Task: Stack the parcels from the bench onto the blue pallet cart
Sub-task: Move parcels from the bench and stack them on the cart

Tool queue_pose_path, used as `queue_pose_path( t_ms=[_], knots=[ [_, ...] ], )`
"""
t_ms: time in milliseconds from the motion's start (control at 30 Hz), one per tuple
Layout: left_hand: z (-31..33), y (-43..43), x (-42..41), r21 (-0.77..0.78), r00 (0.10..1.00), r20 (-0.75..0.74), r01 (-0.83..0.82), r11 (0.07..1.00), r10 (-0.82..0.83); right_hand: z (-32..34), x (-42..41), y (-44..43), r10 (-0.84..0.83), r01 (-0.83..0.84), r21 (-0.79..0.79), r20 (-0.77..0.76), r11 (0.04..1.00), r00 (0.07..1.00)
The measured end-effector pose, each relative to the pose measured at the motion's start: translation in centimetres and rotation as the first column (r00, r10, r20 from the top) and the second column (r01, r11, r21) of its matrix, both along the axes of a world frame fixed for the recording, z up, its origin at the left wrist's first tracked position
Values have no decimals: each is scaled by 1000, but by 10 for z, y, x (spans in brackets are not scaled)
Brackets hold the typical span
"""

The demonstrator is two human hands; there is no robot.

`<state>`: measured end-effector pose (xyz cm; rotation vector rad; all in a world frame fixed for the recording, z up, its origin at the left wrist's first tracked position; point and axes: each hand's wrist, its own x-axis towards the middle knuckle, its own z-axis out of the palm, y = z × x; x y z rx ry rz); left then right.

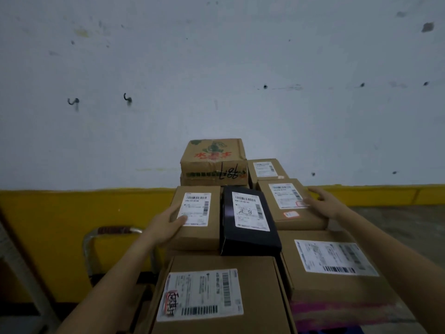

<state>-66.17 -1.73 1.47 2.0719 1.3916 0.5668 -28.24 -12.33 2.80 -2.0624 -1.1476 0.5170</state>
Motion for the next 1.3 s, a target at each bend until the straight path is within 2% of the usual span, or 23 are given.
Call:
queue_pose_path(
  t_ms=[133,367,900,1133,1300],
  knots=[
    [-3,9,8,-47,999,28,-24,999,25,-3,-2,15,60,-60,-60,-8,996,998],
    [-8,9,13,-3,998,43,-48,999,48,-8,-1,20,142,-141,-37,10,989,990],
    [-8,14,16,-19,997,49,-65,998,66,-12,1,20,146,-147,-22,-31,989,989],
    [-9,21,17,-40,996,57,-61,997,63,-14,4,22,165,-165,-22,0,986,986],
    [-7,24,16,-39,998,22,-53,998,54,-13,10,26,193,-189,-95,45,977,980]
  ],
)
